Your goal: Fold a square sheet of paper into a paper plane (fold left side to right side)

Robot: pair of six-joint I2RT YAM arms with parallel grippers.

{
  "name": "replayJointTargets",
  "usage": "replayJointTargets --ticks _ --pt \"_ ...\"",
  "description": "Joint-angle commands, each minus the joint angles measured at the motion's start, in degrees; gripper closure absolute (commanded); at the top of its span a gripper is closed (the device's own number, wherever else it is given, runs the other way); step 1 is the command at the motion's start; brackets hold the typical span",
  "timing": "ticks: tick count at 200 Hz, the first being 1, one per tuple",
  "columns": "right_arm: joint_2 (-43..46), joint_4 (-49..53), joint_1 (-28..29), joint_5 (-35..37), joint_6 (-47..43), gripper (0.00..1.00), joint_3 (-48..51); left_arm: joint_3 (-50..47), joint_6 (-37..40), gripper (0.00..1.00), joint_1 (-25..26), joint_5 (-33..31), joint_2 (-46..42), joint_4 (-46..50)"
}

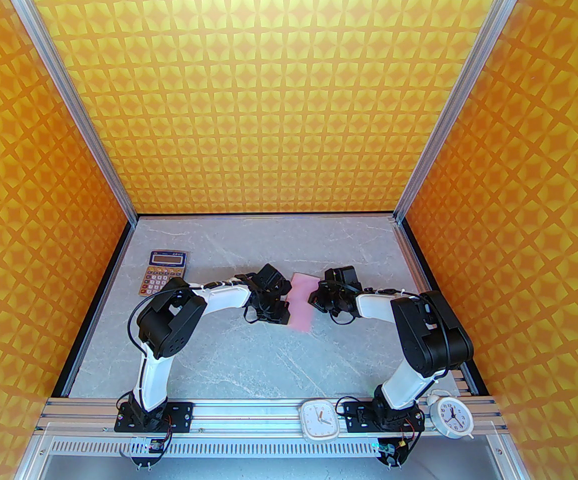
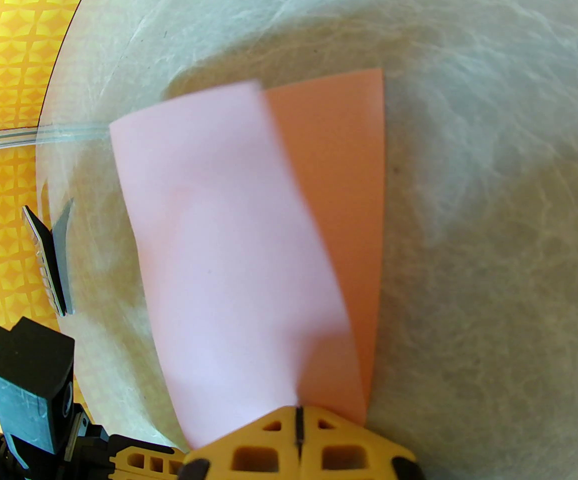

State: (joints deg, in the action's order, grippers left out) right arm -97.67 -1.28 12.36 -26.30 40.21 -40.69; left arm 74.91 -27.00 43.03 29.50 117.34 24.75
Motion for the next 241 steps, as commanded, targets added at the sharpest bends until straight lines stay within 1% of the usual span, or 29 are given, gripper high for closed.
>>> replayJointTargets --ticks 1,16,50,89,133,151,173,227,232,241 --pt "-2.08 5.24 0.05 4.66 -1.27 1.0 1.39 1.69 -1.13 0.97 -1.23 0.15 -2.86 0.78" --pt "-2.17 5.17 0.12 4.64 -1.18 1.0 1.36 3.67 -1.55 0.97 -1.54 1.39 -2.43 0.2" --pt "-2.34 4.93 0.12 4.54 -0.96 1.0 1.29 6.36 -1.62 0.97 -1.54 1.62 1.65 0.0" --pt "-1.94 5.28 0.11 4.75 -1.18 1.0 1.39 3.33 -0.13 0.97 -1.54 1.54 3.51 -0.1" --pt "-1.26 5.5 0.12 5.0 -1.18 1.0 1.33 -0.75 2.32 1.0 -1.8 -2.11 4.98 0.54" --pt "-1.18 5.86 0.12 5.18 -1.44 1.0 1.23 -1.86 2.05 1.0 -1.81 -2.23 4.75 -0.48" --pt "-1.23 6.1 0.06 5.14 -1.69 1.0 0.96 -0.9 1.4 1.0 -1.89 -2.21 3.3 -0.49" --pt "-1.33 7.5 0.11 4.46 -3.26 1.0 -1.12 2.88 -1.16 0.9 -2.98 0.33 -1.42 -2.14" --pt "-1.37 7.63 0.12 4.37 -3.5 1.0 -1.4 3.11 -1.64 0.88 -3.28 0.37 -1.68 -2.64" --pt "-1.45 7.89 0.1 4.34 -3.77 1.0 -1.72 3.46 -2.51 0.82 -4.0 0.59 -1.93 -3.8"
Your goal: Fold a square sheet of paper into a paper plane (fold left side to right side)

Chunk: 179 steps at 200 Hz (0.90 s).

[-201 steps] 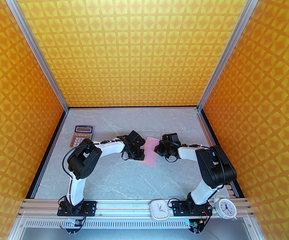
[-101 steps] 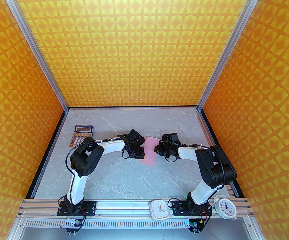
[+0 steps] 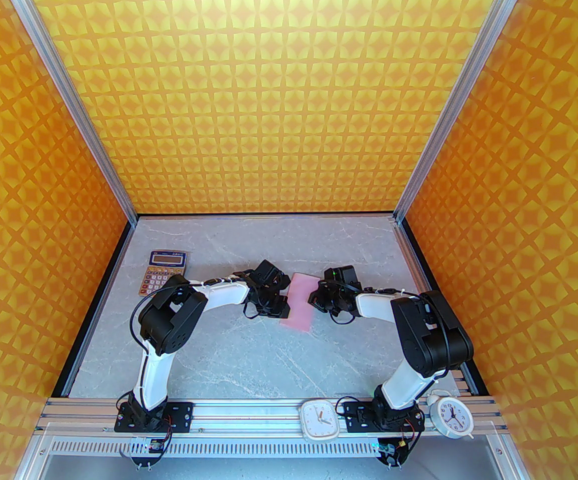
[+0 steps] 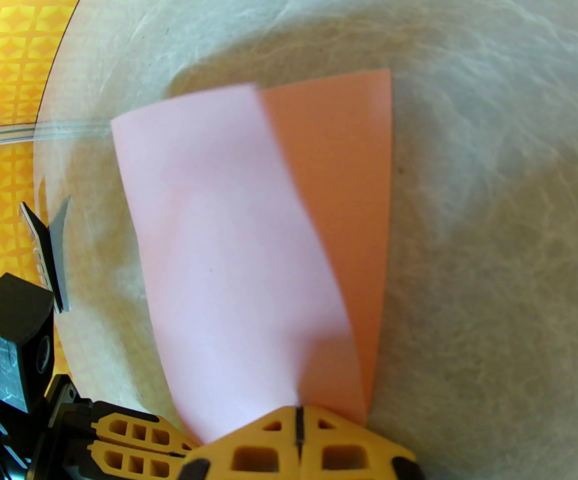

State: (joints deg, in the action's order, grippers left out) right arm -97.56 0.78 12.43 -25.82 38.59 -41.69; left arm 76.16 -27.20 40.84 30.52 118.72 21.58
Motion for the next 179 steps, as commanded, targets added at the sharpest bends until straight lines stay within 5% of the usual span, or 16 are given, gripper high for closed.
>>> replayJointTargets --ticks 1,109,179 --pt "-1.57 5.87 0.04 3.85 -2.18 1.0 -0.78 2.22 -2.36 0.81 -1.9 -0.45 -3.31 -0.74" --pt "-3.27 10.37 0.05 2.59 -8.97 1.0 -6.56 15.63 -1.74 0.78 -4.99 0.51 5.0 -1.51" --pt "-8.0 13.36 0.03 -1.44 -13.72 1.0 -13.18 14.93 -2.59 0.78 -6.32 0.49 3.57 -2.34"
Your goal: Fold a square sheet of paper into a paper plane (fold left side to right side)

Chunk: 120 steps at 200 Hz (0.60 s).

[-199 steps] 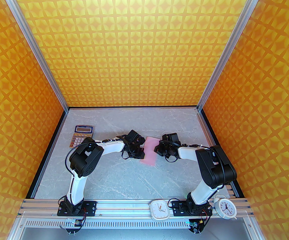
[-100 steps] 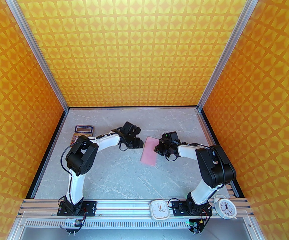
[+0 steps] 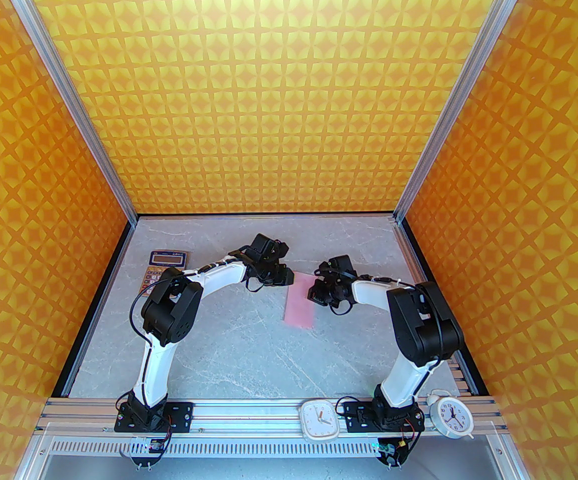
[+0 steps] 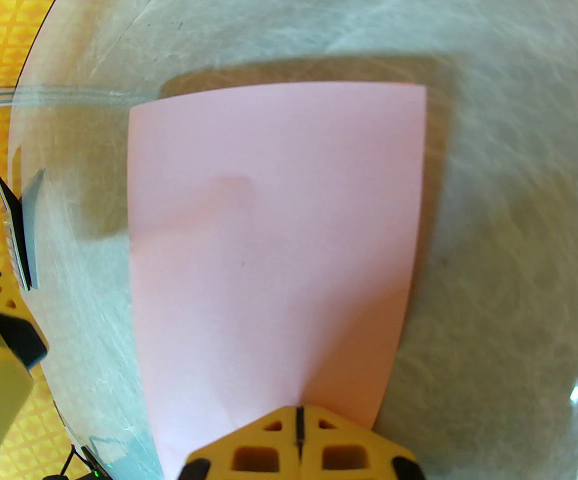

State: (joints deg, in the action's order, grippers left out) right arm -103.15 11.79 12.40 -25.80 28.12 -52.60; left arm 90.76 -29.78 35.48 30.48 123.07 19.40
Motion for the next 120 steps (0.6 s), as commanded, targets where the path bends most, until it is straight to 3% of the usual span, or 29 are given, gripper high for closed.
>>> replayJointTargets --ticks 1,120 --pt "-2.41 2.4 0.07 -1.54 -3.33 1.0 -2.35 0.35 -0.01 0.78 -1.0 0.54 -0.75 -0.15" --pt "-4.09 3.24 0.07 -3.51 -4.69 1.0 -4.71 10.97 4.61 0.87 -1.11 3.27 9.66 4.77"
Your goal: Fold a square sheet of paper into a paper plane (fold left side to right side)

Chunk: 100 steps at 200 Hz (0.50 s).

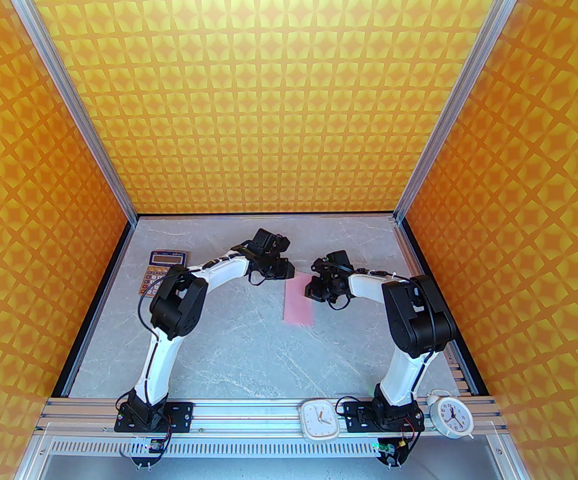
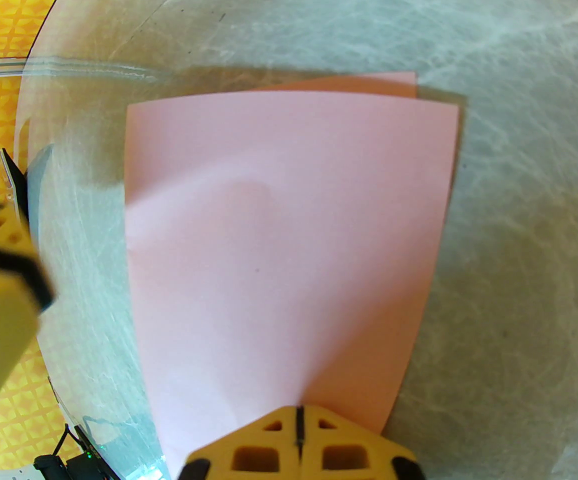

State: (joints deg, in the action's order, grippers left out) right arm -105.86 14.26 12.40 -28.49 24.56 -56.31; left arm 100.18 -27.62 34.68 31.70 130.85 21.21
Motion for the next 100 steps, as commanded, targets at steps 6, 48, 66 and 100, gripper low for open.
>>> replayJointTargets --ticks 6,48,66,100 --pt "-1.39 0.68 0.08 -0.86 -1.1 1.0 -0.94 1.67 2.84 0.87 -0.35 2.05 2.24 3.32" --pt "0.94 1.59 0.28 -0.22 0.23 1.0 -1.32 1.31 4.24 0.89 -0.38 1.62 4.05 4.46" --pt "3.37 2.4 1.29 1.27 2.2 1.0 -1.56 0.65 4.15 0.9 -0.34 1.26 4.15 3.79" --pt "7.72 0.11 4.53 3.32 9.8 1.0 -0.02 -1.09 3.81 0.9 -0.29 1.01 3.79 2.42"
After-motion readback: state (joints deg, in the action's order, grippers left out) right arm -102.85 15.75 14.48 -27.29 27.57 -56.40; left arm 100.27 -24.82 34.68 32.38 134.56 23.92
